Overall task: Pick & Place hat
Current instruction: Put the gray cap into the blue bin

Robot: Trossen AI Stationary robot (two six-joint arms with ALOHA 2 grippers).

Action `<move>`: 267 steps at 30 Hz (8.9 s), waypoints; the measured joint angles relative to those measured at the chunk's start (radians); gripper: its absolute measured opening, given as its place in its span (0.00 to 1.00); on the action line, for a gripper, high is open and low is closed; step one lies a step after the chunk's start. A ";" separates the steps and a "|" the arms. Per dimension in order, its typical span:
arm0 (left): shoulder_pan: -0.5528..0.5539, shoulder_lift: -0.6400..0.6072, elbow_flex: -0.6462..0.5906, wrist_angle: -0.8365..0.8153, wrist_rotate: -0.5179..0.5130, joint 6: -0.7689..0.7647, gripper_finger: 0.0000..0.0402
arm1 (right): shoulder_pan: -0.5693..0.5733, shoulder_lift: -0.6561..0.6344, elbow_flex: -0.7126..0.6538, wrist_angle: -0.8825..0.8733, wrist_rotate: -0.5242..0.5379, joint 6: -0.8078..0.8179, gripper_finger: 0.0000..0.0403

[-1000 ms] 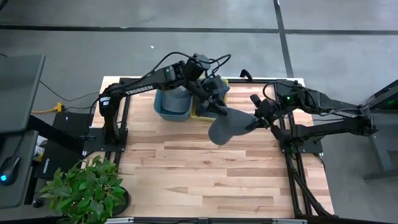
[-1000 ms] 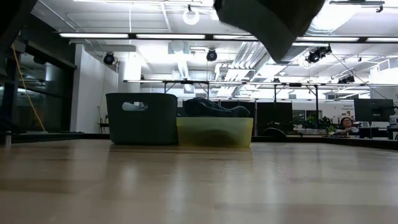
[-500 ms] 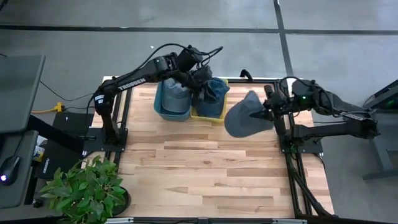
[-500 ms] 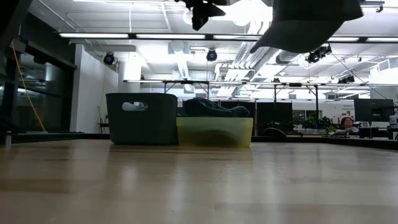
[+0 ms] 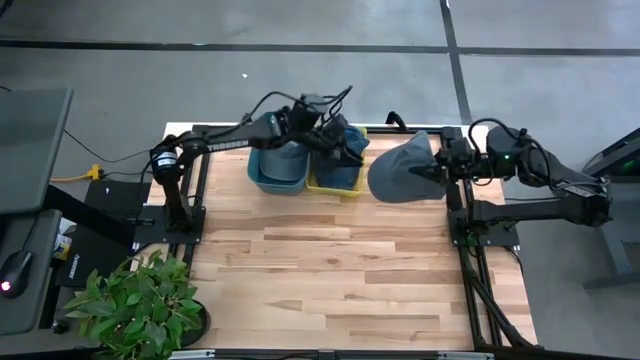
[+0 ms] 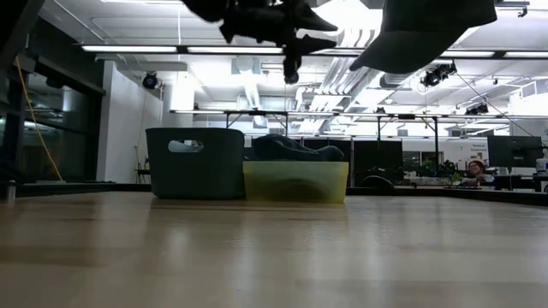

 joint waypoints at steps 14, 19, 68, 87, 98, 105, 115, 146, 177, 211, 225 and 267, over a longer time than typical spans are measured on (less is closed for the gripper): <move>-0.023 0.000 -0.267 0.597 -0.186 -0.691 0.31 | 0.000 -0.029 0.000 0.030 0.038 -0.035 0.00; -0.052 0.017 -0.265 0.610 -0.249 -0.750 0.31 | 0.000 -0.029 0.000 0.082 0.055 -0.051 0.00; -0.068 0.024 -0.266 0.773 -0.288 -0.843 0.32 | -0.095 0.083 0.001 0.330 0.191 -0.045 0.00; -0.066 0.024 -0.265 0.892 -0.241 -0.934 0.32 | -0.174 0.111 0.001 0.293 0.079 -0.002 0.00; -0.066 0.024 -0.265 0.876 -0.271 -0.903 0.32 | -0.242 0.140 0.001 0.364 0.001 0.038 0.00; -0.066 0.024 -0.265 0.842 -0.285 -0.843 0.14 | -0.245 0.141 0.001 0.357 0.005 0.031 0.00; -0.067 0.024 -0.265 0.836 -0.336 -0.808 0.02 | -0.275 0.140 0.001 0.322 0.011 0.027 0.02; -0.064 0.024 -0.265 0.862 -0.374 -0.743 0.01 | -0.274 -0.026 0.001 0.148 0.039 0.132 0.55; -0.059 -0.194 -0.425 0.867 -1.132 -0.518 0.01 | -0.274 -0.186 0.001 -0.172 0.186 0.192 0.55; -0.317 -0.402 -0.863 0.568 -1.937 -1.166 0.01 | -0.274 -0.186 0.001 -0.242 0.229 0.175 0.55; -0.315 -0.398 -0.863 0.392 -1.908 -1.400 0.01 | -0.275 -0.186 0.000 -0.242 0.229 0.179 0.55; -0.302 -0.330 -0.861 0.447 -1.816 -1.496 0.46 | -0.275 -0.185 0.000 -0.295 0.240 0.173 0.55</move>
